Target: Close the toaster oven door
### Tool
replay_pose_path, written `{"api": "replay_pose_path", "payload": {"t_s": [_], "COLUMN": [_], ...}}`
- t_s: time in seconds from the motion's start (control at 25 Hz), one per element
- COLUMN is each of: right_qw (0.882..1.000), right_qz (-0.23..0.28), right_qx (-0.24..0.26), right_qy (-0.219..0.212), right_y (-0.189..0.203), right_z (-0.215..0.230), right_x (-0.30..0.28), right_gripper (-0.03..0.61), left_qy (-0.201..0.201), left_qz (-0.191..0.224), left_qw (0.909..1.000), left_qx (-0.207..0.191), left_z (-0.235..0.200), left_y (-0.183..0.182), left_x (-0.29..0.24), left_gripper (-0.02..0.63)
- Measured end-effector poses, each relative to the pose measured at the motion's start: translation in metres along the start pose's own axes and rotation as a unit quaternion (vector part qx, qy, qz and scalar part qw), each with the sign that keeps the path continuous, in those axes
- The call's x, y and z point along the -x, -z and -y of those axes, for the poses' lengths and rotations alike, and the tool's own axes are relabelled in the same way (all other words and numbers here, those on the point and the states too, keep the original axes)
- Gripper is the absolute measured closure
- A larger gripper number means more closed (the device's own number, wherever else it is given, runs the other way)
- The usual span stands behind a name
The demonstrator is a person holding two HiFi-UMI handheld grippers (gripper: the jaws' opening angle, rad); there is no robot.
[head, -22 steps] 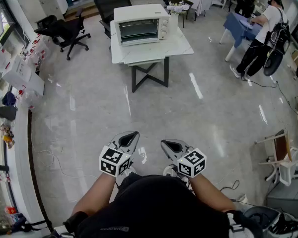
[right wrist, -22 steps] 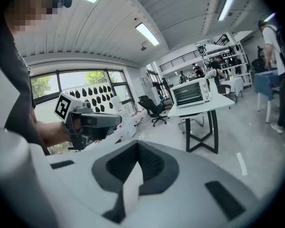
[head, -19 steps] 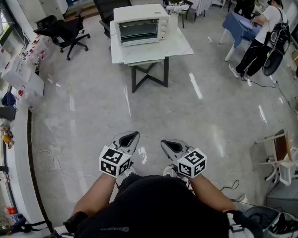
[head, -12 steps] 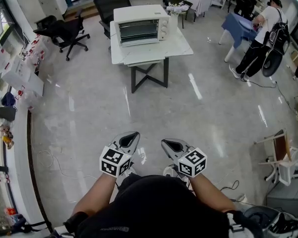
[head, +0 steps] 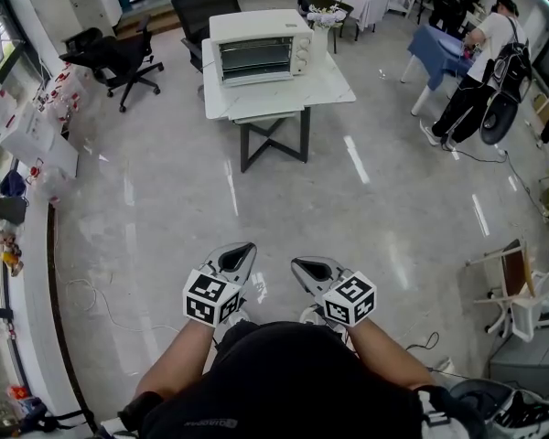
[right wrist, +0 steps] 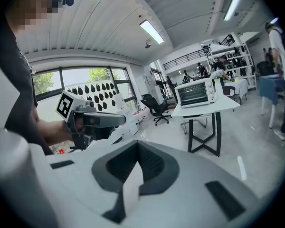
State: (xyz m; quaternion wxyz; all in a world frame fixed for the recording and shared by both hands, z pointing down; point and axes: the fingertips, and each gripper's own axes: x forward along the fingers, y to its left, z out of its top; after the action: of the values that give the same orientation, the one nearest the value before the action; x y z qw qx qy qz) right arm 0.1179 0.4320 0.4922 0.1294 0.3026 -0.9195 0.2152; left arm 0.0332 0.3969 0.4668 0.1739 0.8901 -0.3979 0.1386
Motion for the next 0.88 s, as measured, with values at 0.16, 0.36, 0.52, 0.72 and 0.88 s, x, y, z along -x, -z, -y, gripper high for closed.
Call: {"api": "replay_pose_path", "payload": {"t_s": [0.16, 0.36, 0.52, 0.72, 0.88], "right_qw": [1.0, 1.0, 1.0, 1.0, 1.0], "right_qz": [-0.01, -0.012, -0.009, -0.012, -0.009], "right_qx": [0.005, 0.011, 0.016, 0.018, 0.012], "right_qy": [0.001, 0.003, 0.003, 0.008, 0.016], "right_y": [-0.002, -0.009, -0.016, -0.018, -0.019], "right_z": [-0.007, -0.019, -0.032, -0.047, -0.058], "right_x": [-0.015, -0.038, -0.059, -0.082, -0.097], "right_gripper": [0.577, 0.577, 0.577, 0.577, 0.577], "left_qy": [0.0, -0.009, -0.015, -0.017, -0.009], "left_qz": [0.003, 0.01, 0.014, 0.012, 0.005], "left_qw": [1.0, 0.9999, 0.9998, 0.9998, 0.9998], "left_qx": [0.001, 0.003, 0.006, -0.006, -0.014], "left_z": [-0.012, -0.038, -0.061, -0.083, -0.096], "left_y": [0.0, -0.001, 0.002, 0.008, 0.014], "left_x": [0.009, 0.027, 0.043, 0.06, 0.07], "left_gripper": [0.611, 0.611, 0.611, 0.611, 0.611]}}
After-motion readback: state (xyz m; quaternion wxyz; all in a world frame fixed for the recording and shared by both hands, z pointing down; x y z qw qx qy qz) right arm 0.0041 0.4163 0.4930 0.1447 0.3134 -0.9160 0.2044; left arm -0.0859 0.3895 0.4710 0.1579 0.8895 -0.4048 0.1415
